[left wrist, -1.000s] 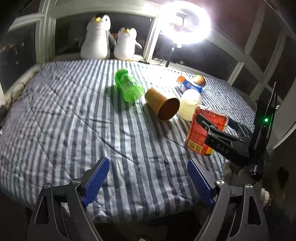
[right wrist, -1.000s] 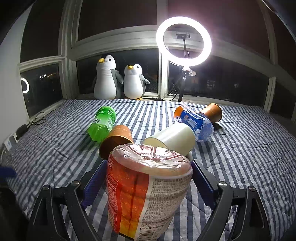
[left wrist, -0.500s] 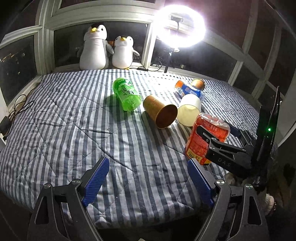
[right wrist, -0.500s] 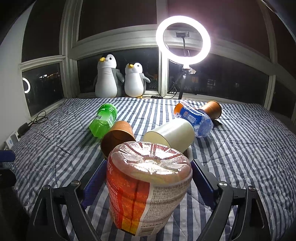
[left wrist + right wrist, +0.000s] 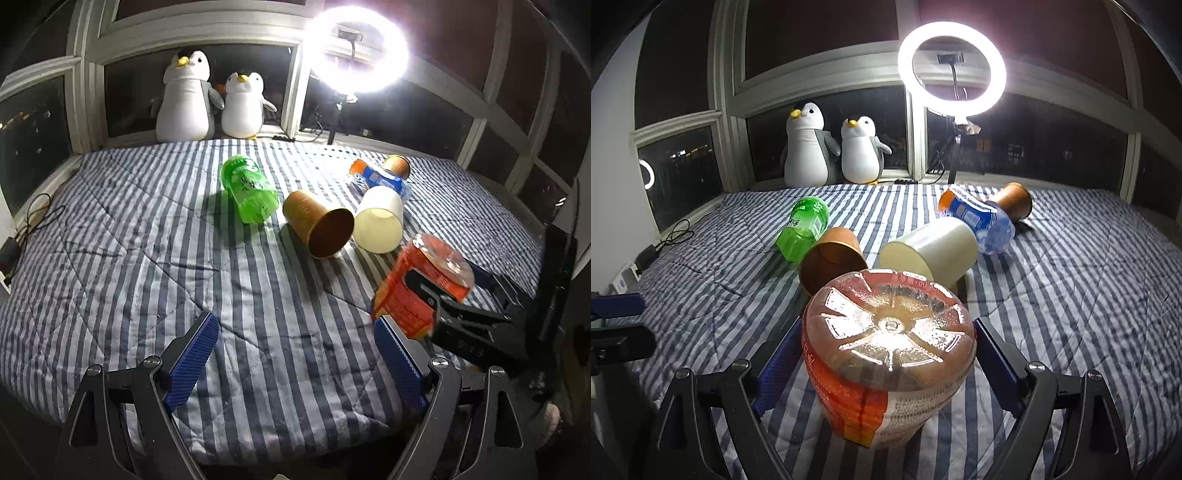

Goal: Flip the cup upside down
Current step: 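Lower the jar onto the bedspread and open the right gripper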

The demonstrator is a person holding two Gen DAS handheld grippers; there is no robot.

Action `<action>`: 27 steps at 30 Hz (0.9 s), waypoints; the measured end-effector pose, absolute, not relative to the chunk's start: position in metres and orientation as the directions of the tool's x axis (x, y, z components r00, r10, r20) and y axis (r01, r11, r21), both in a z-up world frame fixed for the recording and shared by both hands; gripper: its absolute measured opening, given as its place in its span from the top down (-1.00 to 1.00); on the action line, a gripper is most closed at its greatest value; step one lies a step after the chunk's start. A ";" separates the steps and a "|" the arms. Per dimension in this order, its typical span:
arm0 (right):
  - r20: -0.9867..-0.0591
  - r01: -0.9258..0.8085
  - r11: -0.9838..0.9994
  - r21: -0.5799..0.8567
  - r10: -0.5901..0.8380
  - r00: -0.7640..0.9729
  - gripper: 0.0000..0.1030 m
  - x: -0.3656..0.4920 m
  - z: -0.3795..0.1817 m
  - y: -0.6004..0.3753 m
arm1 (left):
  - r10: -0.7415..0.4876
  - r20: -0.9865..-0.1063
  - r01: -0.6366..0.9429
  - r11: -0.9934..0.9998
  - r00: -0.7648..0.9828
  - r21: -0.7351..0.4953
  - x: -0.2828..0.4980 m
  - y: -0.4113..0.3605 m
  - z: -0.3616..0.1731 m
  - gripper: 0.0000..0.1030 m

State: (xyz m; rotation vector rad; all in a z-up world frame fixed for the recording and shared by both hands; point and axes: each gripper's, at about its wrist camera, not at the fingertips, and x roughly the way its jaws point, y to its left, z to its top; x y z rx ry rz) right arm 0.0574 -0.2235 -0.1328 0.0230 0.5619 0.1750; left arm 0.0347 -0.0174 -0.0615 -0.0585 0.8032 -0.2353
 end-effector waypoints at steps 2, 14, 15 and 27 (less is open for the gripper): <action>-0.532 -0.156 0.985 0.072 0.170 0.829 -0.70 0.054 -0.132 -0.224 | -0.222 -0.692 0.187 0.974 0.687 -0.127 0.036 -0.020 -0.060 -0.73; -0.522 -0.129 0.983 0.131 0.179 0.834 -0.78 0.041 -0.122 -0.238 | -0.190 -0.589 0.169 0.981 0.786 -0.091 0.033 -0.025 -0.043 -0.84; -0.520 -0.130 0.982 0.140 0.185 0.834 -0.79 0.038 -0.120 -0.239 | -0.186 -0.581 0.165 0.982 0.792 -0.090 0.032 -0.024 -0.041 -0.84; -0.461 -0.144 0.969 0.203 0.224 0.859 -0.83 0.007 -0.094 -0.244 | -0.127 -0.478 0.114 0.992 0.869 -0.056 0.017 -0.016 -0.019 -0.86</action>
